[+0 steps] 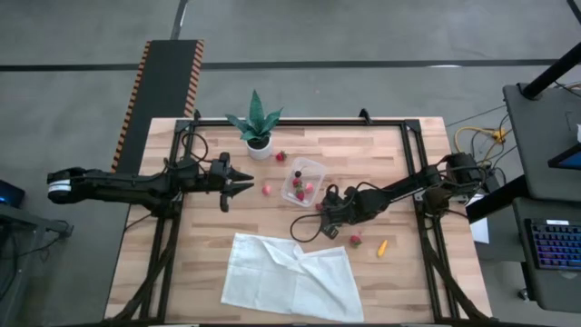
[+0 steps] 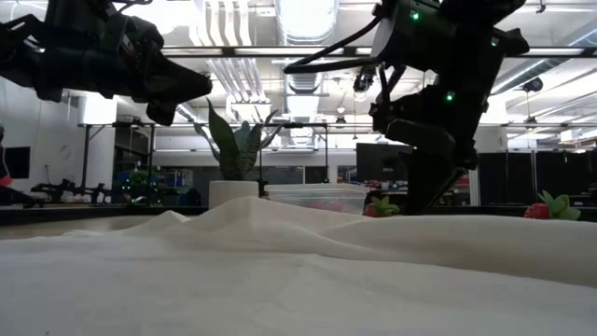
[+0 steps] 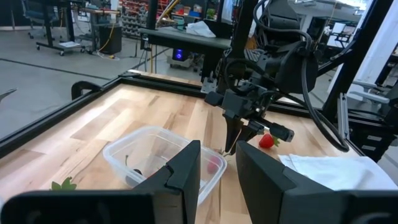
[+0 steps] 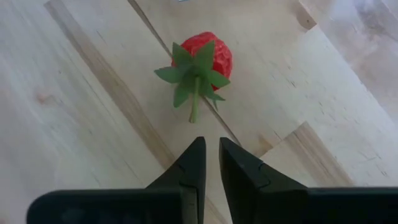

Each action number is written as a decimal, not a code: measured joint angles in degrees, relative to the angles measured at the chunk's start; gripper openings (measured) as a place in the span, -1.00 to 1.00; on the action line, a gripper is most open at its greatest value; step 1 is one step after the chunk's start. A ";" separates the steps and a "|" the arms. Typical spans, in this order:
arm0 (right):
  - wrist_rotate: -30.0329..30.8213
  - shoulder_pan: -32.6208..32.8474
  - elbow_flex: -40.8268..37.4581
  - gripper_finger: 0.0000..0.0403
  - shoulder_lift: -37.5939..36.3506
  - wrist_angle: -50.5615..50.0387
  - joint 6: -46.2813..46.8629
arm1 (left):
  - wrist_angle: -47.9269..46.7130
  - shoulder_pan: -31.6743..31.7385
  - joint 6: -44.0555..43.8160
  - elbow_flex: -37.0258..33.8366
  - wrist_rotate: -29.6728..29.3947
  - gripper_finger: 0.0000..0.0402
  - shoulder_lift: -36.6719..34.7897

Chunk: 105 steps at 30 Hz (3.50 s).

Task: Pick and placing Produce into tupperware
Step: Put the red strawberry into the transparent bin

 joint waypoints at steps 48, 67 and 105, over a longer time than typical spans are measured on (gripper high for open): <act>-3.06 -4.99 2.65 -0.13 -0.10 2.04 -8.60 | -0.04 0.01 -0.01 -0.02 1.12 -0.56 0.00; -5.10 -5.12 1.64 -0.26 -0.08 2.99 -9.29 | -0.04 0.01 -0.01 -0.02 1.22 -0.56 -0.01; -5.95 -5.10 2.94 -0.96 -0.38 3.04 -14.06 | -0.07 0.02 -0.01 -0.04 1.27 -0.56 0.01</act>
